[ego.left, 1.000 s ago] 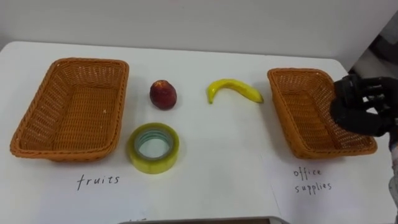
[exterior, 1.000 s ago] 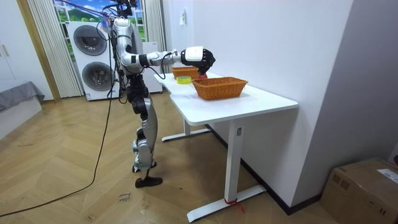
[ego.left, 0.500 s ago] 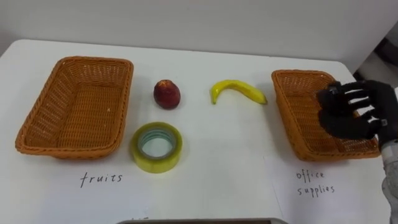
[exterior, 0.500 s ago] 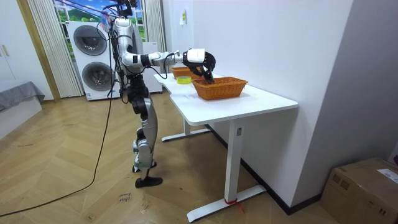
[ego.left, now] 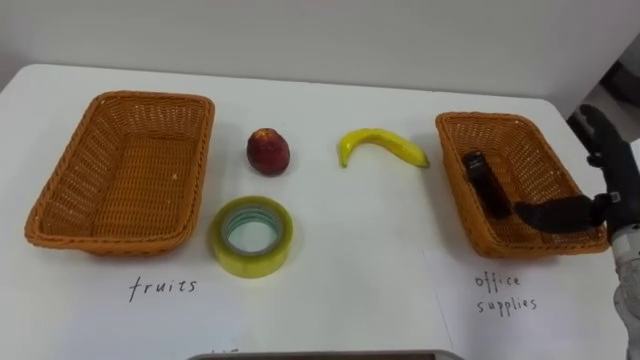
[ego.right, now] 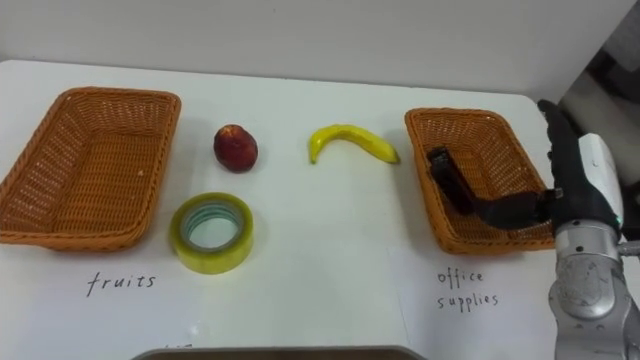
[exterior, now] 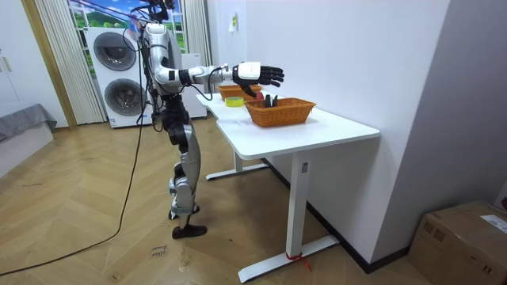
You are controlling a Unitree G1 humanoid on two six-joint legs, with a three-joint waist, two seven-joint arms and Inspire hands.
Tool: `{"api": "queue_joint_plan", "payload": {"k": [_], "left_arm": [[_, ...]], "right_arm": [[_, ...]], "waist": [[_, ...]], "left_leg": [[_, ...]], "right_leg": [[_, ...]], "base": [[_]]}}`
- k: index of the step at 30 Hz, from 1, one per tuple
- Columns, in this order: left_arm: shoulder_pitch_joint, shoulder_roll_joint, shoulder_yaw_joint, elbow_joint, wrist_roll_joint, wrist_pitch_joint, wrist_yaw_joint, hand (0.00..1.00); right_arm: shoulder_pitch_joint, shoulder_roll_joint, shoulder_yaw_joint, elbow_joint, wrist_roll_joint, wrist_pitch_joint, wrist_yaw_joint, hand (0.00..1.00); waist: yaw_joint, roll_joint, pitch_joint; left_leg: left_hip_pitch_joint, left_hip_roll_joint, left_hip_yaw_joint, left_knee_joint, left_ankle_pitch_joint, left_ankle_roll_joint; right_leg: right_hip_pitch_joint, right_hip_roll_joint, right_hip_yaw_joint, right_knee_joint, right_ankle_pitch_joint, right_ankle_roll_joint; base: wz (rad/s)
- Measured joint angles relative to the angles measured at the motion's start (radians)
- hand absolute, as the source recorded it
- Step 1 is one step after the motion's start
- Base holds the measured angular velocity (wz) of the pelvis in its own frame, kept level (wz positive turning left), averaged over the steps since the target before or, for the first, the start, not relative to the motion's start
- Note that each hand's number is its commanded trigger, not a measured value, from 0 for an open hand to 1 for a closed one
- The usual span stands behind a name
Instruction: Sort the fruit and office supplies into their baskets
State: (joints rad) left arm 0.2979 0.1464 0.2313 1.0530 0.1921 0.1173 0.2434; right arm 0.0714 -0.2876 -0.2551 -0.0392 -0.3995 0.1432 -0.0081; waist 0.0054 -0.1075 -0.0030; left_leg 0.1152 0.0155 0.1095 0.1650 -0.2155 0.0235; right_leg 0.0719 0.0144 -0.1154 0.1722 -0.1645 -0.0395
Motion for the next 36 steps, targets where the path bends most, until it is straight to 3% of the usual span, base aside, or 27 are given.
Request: {"api": "queue_joint_plan", "payload": {"k": [23, 30, 36], "left_arm": [[0.001, 0.000, 0.000, -0.025, 0.001, 0.004, 0.002, 0.00], [0.000, 0.000, -0.001, -0.020, -0.003, -0.015, 0.022, 0.00], [0.002, 0.000, -0.030, -0.010, 0.009, -0.016, 0.039, 0.00]], "right_arm": [[0.000, 0.000, 0.000, -0.006, 0.022, 0.000, 0.010, 0.00], [0.000, 0.000, 0.005, -0.112, 0.062, -0.010, -0.006, 0.00], [0.000, 0.001, 0.076, -0.224, 0.078, -0.018, -0.013, 0.00]], "waist": [[0.002, 0.004, 0.0002], [0.009, 0.006, 0.0003], [0.020, 0.009, 0.0000]], "left_leg": [[0.001, 0.000, 0.000, -0.001, 0.000, 0.000], [0.000, -0.006, -0.003, -0.001, 0.000, 0.000], [-0.002, -0.007, -0.007, 0.000, 0.000, 0.000]], "right_leg": [[0.010, 0.000, 0.000, -0.001, 0.000, 0.000], [0.013, 0.003, 0.006, -0.001, 0.000, 0.000], [0.014, 0.000, -0.002, -0.003, 0.000, 0.000]], "base": [[0.00], [0.00], [0.02]]}}
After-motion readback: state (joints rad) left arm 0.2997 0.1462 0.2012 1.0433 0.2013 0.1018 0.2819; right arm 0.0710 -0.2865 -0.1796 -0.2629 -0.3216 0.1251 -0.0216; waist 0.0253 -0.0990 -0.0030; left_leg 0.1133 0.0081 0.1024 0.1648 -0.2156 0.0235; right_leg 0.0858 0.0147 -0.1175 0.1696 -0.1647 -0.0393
